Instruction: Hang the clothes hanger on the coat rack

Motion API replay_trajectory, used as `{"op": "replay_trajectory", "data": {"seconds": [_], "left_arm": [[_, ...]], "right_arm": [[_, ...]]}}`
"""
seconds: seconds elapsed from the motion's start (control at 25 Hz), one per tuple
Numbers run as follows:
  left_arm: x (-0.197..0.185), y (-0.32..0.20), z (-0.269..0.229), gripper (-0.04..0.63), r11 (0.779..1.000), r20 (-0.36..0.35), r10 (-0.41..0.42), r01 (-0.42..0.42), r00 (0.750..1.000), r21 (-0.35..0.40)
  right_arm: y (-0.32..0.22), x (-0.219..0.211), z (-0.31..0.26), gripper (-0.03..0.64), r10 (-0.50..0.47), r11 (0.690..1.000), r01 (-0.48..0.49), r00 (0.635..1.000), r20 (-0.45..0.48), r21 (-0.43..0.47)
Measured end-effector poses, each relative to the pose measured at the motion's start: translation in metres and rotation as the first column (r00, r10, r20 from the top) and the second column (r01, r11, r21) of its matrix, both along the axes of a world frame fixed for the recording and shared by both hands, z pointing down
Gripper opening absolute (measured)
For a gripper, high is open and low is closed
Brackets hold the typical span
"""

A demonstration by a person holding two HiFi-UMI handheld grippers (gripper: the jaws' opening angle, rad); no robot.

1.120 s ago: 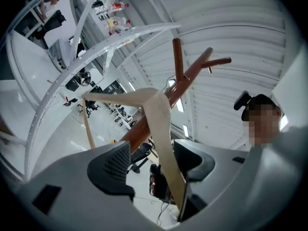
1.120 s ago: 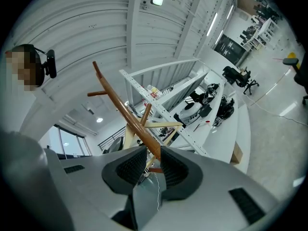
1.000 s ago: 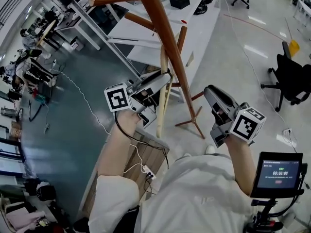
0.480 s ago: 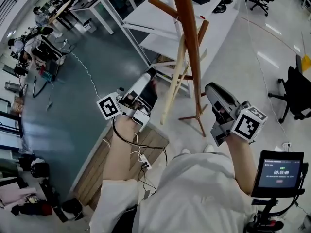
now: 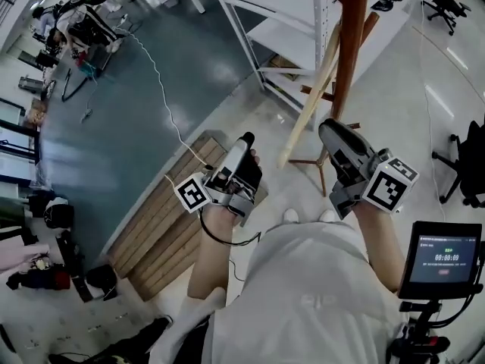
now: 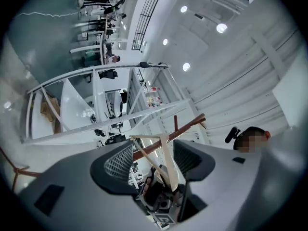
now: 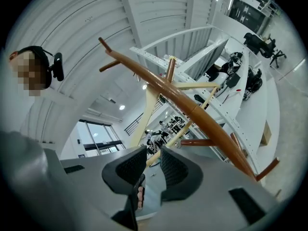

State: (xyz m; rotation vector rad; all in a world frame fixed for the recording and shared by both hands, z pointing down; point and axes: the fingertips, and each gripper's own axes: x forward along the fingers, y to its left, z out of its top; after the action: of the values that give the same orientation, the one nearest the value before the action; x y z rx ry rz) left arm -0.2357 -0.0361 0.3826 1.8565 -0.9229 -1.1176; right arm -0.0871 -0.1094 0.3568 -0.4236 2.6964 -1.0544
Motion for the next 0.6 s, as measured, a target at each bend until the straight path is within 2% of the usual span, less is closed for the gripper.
{"op": "replay_trajectory", "data": {"seconds": [0.12,0.2,0.32,0.6], "left_arm": [[0.002,0.006,0.012,0.254,0.999,-0.048,-0.053,0.052,0.997,-0.014],[0.000,0.010,0.021,0.154,0.995,-0.075,-0.096,0.094,0.993,-0.027],[0.003,0.010,0.037,0.007,0.988,-0.059,-0.147,0.144,0.987,-0.055],[0.010,0.010,0.034,0.005,0.990,-0.009,-0.136,0.135,0.991,-0.044]], "right_arm": [[-0.002,-0.016,0.005,0.097,-0.037,0.999,0.037,0.999,-0.001,-0.008],[-0.001,-0.026,0.013,0.097,-0.056,0.998,0.056,0.998,-0.006,-0.015],[-0.001,-0.027,0.028,0.097,-0.073,0.997,0.072,0.997,-0.015,-0.031],[-0.004,-0.021,0.035,0.095,-0.062,0.998,0.061,0.998,-0.024,-0.017]]}}
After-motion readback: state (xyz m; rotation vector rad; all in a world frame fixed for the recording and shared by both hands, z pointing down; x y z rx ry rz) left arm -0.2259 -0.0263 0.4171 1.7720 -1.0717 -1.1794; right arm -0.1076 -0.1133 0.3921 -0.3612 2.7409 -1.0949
